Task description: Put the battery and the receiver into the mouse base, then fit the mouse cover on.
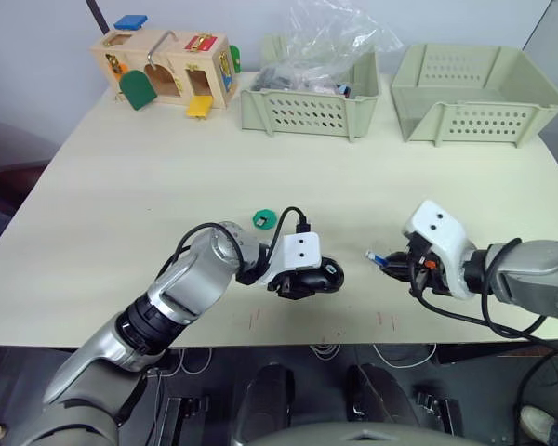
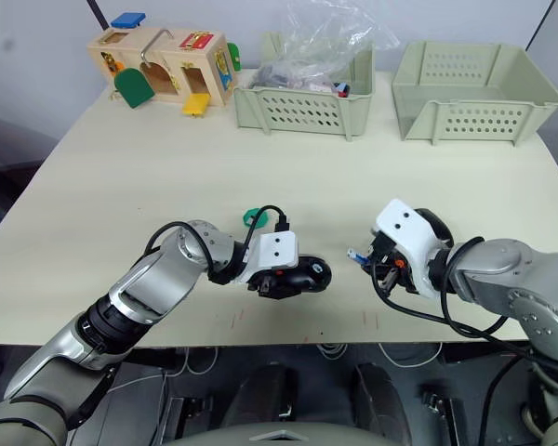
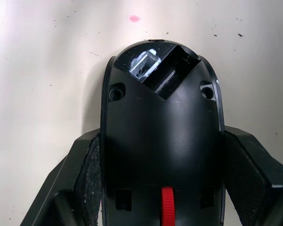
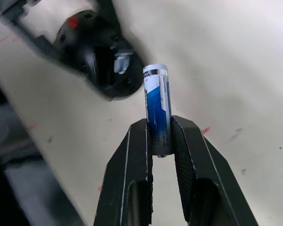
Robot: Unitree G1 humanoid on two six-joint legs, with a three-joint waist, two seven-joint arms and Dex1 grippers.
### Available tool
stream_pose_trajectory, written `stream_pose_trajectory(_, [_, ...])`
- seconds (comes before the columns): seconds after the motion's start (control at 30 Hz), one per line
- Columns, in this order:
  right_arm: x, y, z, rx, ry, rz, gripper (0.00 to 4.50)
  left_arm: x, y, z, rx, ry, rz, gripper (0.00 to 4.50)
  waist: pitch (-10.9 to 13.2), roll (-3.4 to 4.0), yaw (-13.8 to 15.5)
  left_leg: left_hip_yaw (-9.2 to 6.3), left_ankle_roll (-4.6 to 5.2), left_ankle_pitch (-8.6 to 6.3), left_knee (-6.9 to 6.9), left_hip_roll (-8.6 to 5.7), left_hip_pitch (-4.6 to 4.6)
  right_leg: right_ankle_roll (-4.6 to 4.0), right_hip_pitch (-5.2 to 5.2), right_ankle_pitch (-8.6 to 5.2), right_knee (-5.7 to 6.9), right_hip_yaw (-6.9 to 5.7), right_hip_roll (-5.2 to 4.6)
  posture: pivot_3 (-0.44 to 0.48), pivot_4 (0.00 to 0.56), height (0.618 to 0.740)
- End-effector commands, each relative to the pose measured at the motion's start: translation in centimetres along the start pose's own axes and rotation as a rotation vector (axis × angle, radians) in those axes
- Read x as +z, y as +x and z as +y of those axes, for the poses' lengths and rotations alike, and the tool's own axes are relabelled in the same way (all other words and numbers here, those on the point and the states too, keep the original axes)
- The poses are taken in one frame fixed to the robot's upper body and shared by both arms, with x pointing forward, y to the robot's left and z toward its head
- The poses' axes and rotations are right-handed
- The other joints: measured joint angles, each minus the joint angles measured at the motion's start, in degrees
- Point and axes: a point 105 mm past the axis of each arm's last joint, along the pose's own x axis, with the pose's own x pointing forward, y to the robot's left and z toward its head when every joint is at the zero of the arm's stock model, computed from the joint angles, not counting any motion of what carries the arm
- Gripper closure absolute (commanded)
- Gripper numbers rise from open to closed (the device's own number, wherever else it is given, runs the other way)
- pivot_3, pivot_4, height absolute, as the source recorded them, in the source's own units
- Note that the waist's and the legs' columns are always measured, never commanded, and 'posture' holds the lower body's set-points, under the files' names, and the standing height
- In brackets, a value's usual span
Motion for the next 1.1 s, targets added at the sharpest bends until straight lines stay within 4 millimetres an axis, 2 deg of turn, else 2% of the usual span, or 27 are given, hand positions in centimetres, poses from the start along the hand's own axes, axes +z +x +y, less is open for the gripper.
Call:
stream_pose_trajectory(0.03, [0.1,0.0,0.4,0.048,0.010,0.021,4.34,-0.1,0.6,-0.8,-0.034,0.000,0.008,1.57,-0.01,-0.03,0.04,-0.01,0.00,0.00,0.00,0.00,0.00,0.00,0.00,0.00,0.00,-0.02,0.01,0.000,0.150,0.740])
stream_pose_trajectory(0.63, [1.2,0.9,1.3,0.126,0.041,0.066,4.34,0.0,0.6,-0.8,-0.036,0.000,0.010,1.57,0.00,-0.03,-0.03,0.02,0.02,-0.01,0.00,0.05,-0.03,0.00,-0.01,0.01,-0.01,0.02,-0.02,0.000,0.150,0.740])
stream_pose_trajectory(0.87, [2.0,1.9,1.5,0.142,0.053,0.073,4.34,-0.1,0.6,-0.9,-0.038,-0.003,0.010,1.57,0.00,-0.02,-0.04,-0.01,0.02,-0.01,0.00,0.10,-0.04,0.00,-0.02,0.00,-0.01,0.00,-0.02,0.000,0.150,0.740])
stream_pose_trajectory(1.1, [1.5,4.0,1.7,0.136,0.113,0.120,4.34,-0.1,0.7,-0.9,-0.039,-0.004,0.009,1.57,0.00,-0.02,-0.03,-0.01,0.03,-0.02,-0.01,0.09,-0.06,0.00,-0.03,0.01,-0.02,0.00,-0.02,0.000,0.150,0.740])
